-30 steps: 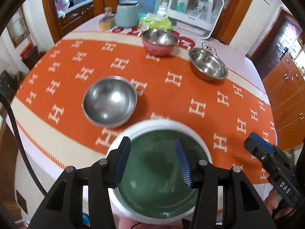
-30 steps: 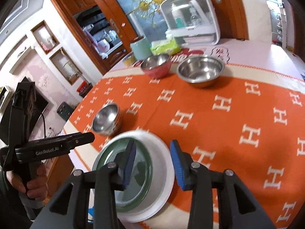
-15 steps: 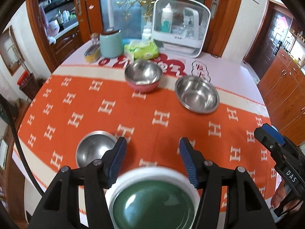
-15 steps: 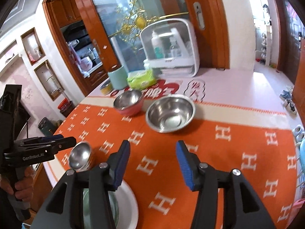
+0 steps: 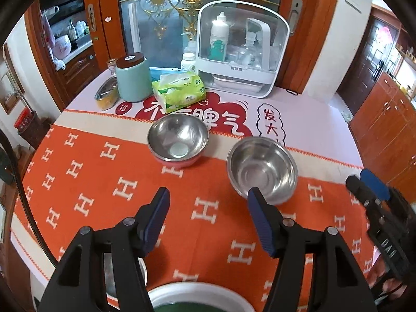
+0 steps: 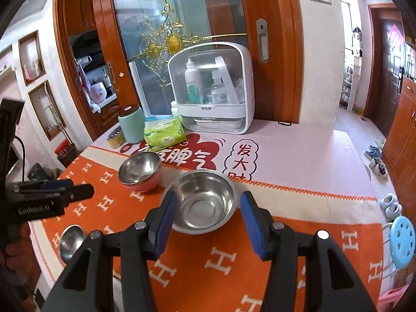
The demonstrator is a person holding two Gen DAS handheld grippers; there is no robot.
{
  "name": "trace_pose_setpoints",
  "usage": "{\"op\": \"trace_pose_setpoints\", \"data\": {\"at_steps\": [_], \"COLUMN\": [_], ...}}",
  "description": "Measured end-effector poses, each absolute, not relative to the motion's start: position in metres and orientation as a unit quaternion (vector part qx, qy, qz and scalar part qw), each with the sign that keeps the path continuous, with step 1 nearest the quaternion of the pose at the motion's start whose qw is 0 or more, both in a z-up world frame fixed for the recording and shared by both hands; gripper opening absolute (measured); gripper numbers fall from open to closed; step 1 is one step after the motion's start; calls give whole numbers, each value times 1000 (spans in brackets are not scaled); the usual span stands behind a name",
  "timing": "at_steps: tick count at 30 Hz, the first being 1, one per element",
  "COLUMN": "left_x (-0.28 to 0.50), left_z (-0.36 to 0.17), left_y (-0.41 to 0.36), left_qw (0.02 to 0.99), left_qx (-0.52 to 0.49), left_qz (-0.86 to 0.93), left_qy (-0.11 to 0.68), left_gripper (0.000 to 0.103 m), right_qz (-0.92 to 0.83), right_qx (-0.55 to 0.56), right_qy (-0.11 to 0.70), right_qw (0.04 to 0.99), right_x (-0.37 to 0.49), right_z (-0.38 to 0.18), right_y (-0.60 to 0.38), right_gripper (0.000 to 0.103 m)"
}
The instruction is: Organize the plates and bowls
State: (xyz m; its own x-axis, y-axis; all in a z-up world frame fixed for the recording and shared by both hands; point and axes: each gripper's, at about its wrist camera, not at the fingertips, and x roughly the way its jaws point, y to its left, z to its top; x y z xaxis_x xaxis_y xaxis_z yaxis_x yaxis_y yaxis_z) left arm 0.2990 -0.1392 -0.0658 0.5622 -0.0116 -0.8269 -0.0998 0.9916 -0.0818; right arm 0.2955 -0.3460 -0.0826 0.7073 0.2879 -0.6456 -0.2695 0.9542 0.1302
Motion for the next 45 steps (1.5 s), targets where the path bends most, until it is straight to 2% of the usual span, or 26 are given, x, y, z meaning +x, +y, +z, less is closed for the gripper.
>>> {"op": "trace_pose_setpoints", "data": {"at_steps": [10,24,41,45], "left_x": [343,387,398,398], "left_z": [-98,-184,-224,-228], "left_y": [-153,-181,-198,-198], "left_qw": [876,840,823,821], "left_qx": [-55,-44,-42,-59], "left_qz": [17,-5,-25,-30], "left_qy": [479,541,567,567], "left_gripper": [61,61,60,56], "right_qz": [145,130,136,135], "right_qx": [37,48,44,49], "right_qy": [353,377,377,379], "right_qw": [924,916,915,914], "right_x": [321,351,353,353], "right_z": [-117,-185,-215,-217], "right_y": [-347,-349,-344,-345], "right_gripper": [51,51,51,44]}}
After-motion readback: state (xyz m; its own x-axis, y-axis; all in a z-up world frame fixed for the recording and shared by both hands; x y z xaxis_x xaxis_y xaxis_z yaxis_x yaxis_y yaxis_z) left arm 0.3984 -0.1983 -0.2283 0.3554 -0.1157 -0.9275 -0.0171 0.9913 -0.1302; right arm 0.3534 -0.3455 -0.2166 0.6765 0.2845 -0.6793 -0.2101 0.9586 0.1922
